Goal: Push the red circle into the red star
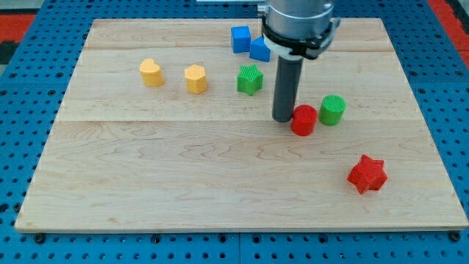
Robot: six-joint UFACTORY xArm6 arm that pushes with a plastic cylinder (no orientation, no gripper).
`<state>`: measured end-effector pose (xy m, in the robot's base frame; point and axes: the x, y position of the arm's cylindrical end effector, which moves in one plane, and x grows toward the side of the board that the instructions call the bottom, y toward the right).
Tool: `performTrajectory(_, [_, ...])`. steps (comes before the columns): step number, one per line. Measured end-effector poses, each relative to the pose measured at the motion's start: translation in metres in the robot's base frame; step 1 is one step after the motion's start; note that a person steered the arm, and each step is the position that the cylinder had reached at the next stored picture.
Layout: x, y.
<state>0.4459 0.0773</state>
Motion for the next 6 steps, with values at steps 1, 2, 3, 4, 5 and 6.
performTrajectory(1, [0.004, 0.005])
performTrajectory(2, [-0.003, -0.022])
performTrajectory(3, [-0.018, -0.013])
performTrajectory(4, [-0.011, 0.034])
performTrajectory(5, [0.02, 0.063])
performTrajectory(6, [0.057, 0.064])
